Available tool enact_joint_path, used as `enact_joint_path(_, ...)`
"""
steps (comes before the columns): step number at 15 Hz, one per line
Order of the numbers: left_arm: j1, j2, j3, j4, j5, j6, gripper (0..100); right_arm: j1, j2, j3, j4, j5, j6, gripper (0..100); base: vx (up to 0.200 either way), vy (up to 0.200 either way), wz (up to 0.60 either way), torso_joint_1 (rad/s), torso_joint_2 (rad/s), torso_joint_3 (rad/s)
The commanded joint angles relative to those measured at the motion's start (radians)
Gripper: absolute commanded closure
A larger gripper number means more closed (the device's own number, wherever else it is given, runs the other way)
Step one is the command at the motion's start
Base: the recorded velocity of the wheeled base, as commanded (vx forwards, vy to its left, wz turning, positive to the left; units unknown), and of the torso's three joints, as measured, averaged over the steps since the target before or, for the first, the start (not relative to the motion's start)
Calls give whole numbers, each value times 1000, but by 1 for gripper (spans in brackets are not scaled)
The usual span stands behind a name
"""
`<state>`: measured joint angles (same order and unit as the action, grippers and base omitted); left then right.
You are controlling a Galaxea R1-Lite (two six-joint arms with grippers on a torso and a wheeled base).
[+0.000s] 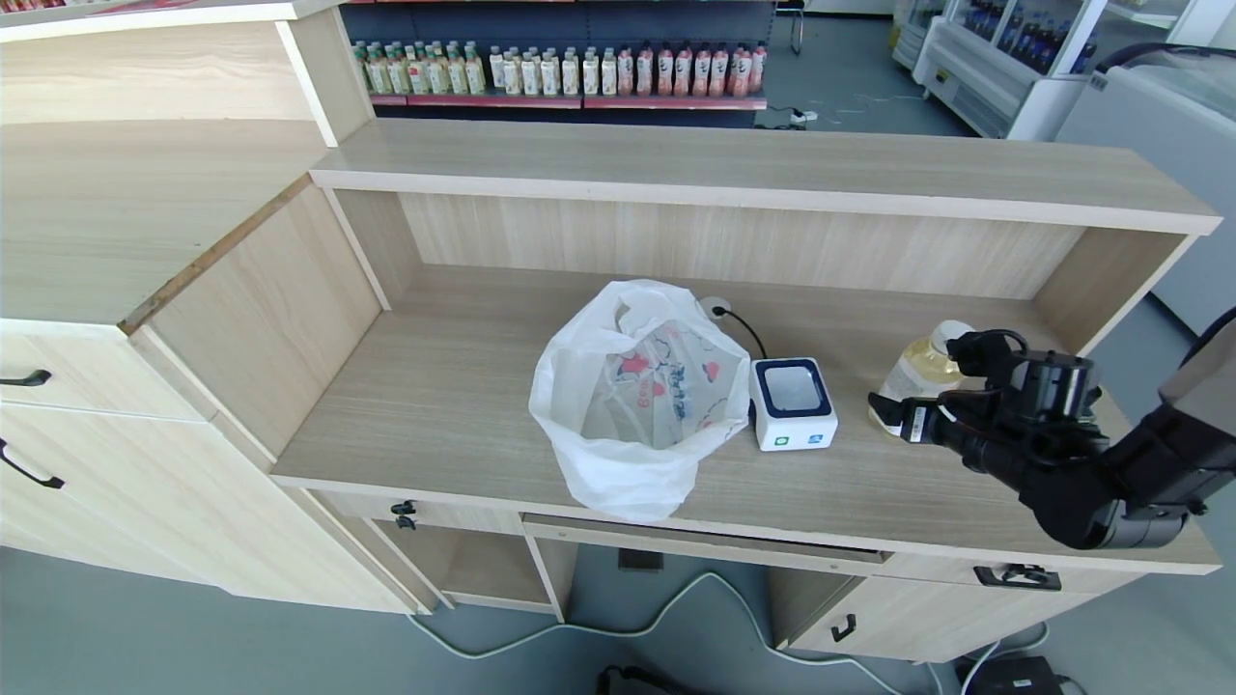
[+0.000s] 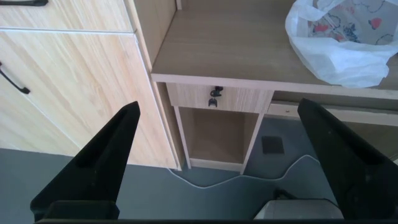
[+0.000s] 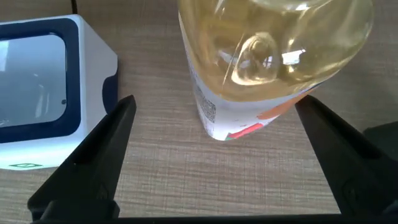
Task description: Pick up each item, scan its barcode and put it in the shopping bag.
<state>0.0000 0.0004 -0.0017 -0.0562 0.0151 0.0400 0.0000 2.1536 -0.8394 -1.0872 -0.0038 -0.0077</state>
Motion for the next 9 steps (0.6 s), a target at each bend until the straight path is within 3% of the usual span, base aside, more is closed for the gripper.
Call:
enact_joint_path(1,0,0,0,-1,0,0,0,5,28,-27,0,-2,0,0,0,0,0,0,0,0)
enact_joint_path(5,0,0,0,-1,0,0,0,6,29,-50,-5,-58,-6,0,0,0,0,0,0,0)
enact_joint_path(9,0,0,0,-1,0,0,0,-11,51,-99,-6,-50,-14,0,0,0,0,0,0,0)
